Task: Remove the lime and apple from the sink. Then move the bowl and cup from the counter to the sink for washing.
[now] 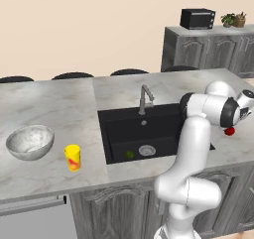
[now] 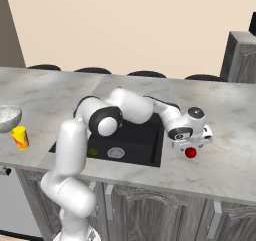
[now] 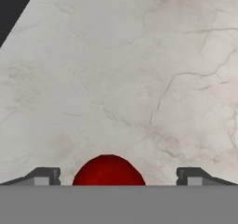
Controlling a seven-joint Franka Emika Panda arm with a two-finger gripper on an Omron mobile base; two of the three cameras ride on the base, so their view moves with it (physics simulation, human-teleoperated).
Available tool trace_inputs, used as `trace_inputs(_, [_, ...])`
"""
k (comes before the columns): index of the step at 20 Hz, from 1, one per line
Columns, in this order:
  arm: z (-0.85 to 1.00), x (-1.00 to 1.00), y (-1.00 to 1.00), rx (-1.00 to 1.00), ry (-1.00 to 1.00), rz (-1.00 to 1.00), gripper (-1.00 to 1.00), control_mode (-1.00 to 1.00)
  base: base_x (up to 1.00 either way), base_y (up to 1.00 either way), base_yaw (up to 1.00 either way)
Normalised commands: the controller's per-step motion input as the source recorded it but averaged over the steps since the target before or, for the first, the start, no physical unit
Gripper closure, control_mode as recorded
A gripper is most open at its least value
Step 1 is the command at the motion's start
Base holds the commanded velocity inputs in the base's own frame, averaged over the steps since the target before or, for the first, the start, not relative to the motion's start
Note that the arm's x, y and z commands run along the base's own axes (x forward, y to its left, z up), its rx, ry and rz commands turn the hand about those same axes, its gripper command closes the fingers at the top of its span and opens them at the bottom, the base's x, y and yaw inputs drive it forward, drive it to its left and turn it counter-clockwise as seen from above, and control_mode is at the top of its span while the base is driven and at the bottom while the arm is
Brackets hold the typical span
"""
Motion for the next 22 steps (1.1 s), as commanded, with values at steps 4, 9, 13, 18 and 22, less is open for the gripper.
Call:
trace_inputs(4, [0.20, 0.00, 0.08, 0.02, 0.03, 0.00, -1.00, -1.00, 0.00, 0.00, 0.00])
trace_inputs(9, [0.25, -0.04, 0.13, 0.00, 0.00, 0.00, -1.00, -1.00, 0.00, 0.00, 0.00])
trace_inputs(13, [0.25, -0.14, 0.22, 0.00, 0.00, 0.00, -1.00, -1.00, 0.00, 0.00, 0.00])
trace_inputs(18, [0.21, -0.19, 0.25, 0.00, 0.00, 0.00, -1.00, -1.00, 0.00, 0.00, 0.00])
trace_inputs(22, [0.17, -0.18, 0.27, 0.00, 0.00, 0.00, -1.00, -1.00, 0.00, 0.00, 0.00])
